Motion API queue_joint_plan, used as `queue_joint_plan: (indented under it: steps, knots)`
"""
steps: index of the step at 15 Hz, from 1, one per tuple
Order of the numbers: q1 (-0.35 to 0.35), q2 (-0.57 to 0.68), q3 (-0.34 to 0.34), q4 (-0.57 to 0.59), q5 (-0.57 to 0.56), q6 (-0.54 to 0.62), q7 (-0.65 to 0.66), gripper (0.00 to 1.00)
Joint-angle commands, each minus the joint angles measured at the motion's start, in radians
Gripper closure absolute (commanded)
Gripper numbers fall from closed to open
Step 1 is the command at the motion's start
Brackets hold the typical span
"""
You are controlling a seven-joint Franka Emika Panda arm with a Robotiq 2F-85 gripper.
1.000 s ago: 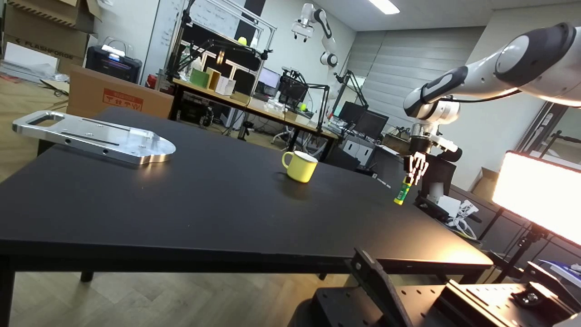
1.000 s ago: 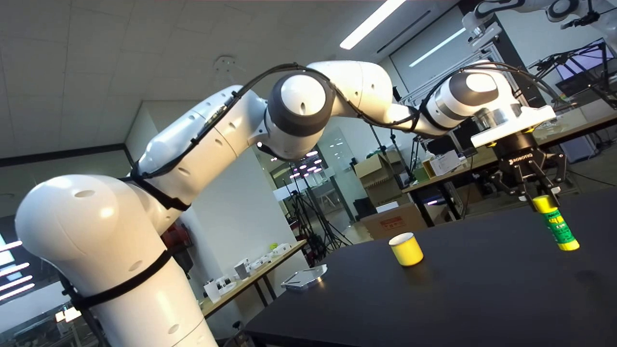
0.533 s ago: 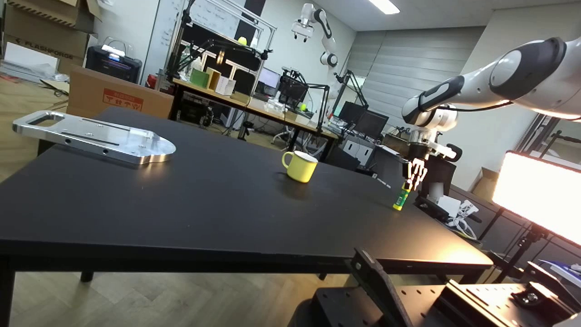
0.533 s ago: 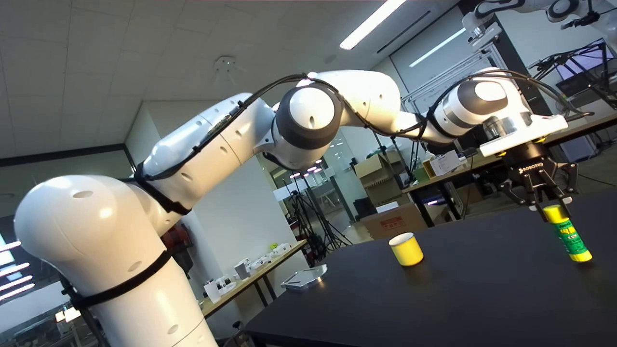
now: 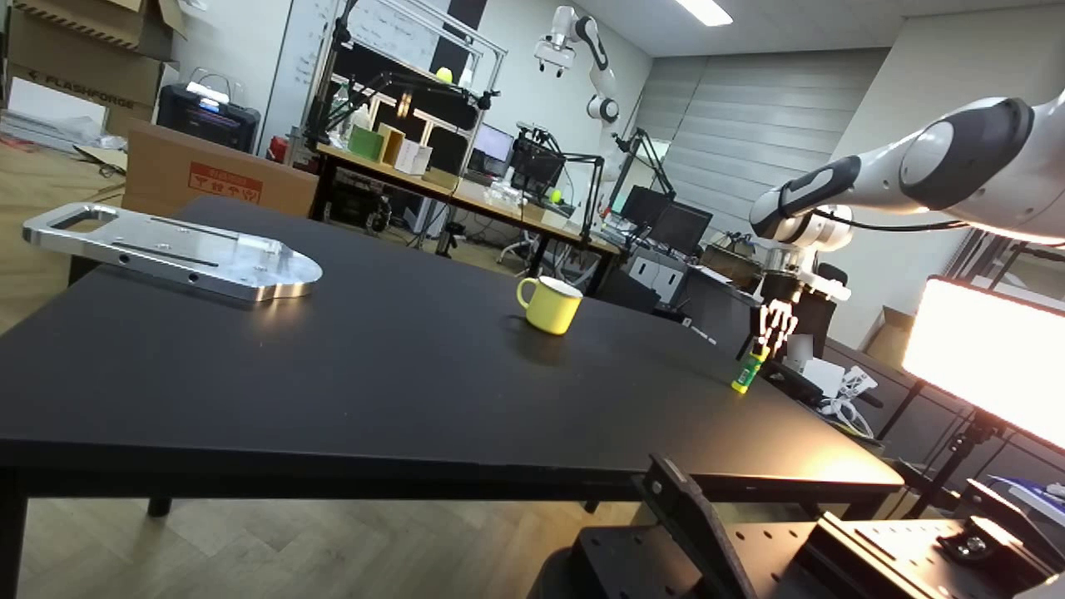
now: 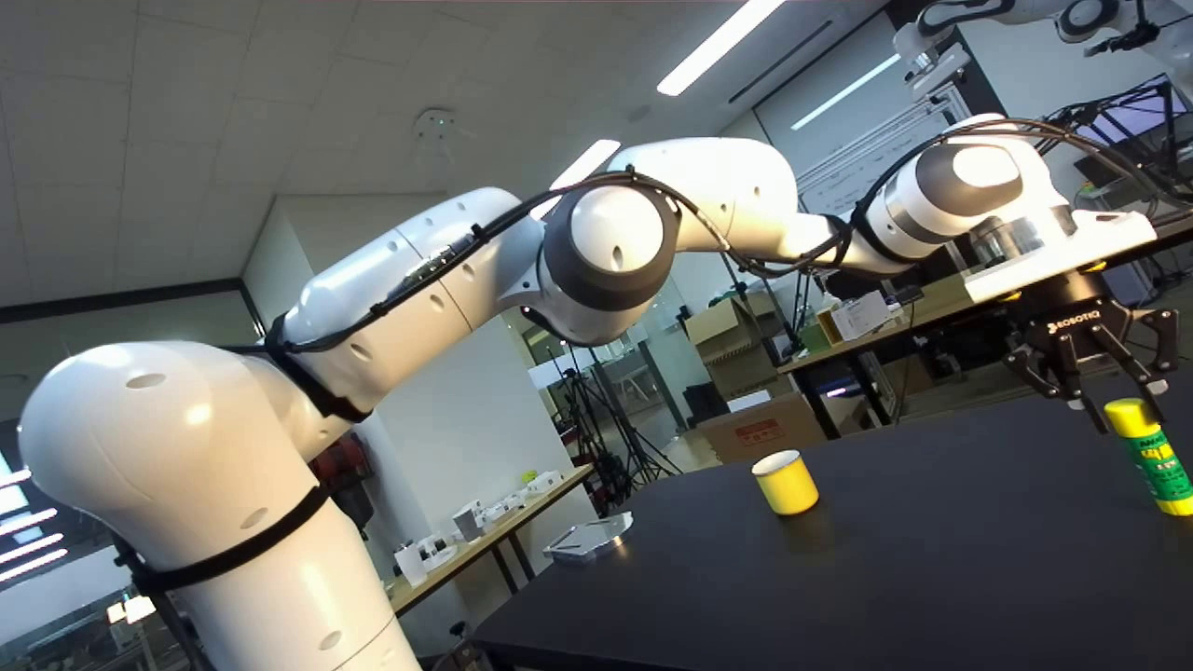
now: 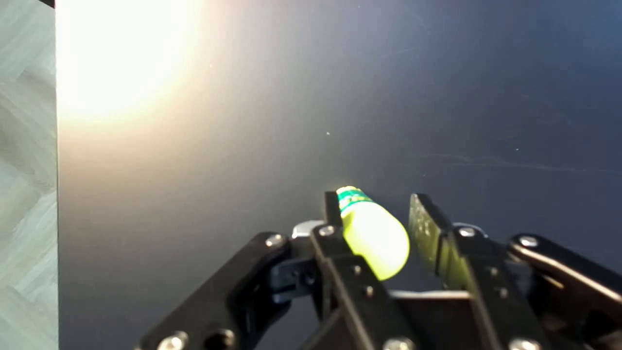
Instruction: Remove the glue stick from the cup and place it on the table
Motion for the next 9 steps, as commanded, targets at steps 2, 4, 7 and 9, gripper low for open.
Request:
queue_joint_plan:
  steps: [2, 4, 7, 9]
  knots:
    - [0.007, -0.011, 0.003, 0.066, 0.008, -0.034, 0.028, 0.20]
    - [0.021, -0.057, 0.014, 0.073, 0.017, -0.062, 0.029, 0.08]
    - [0.053, -0.124, 0.010, 0.088, 0.021, -0.098, 0.033, 0.00]
    - [0.042, -0.046, 0.010, 0.189, 0.018, -0.118, 0.001, 0.00]
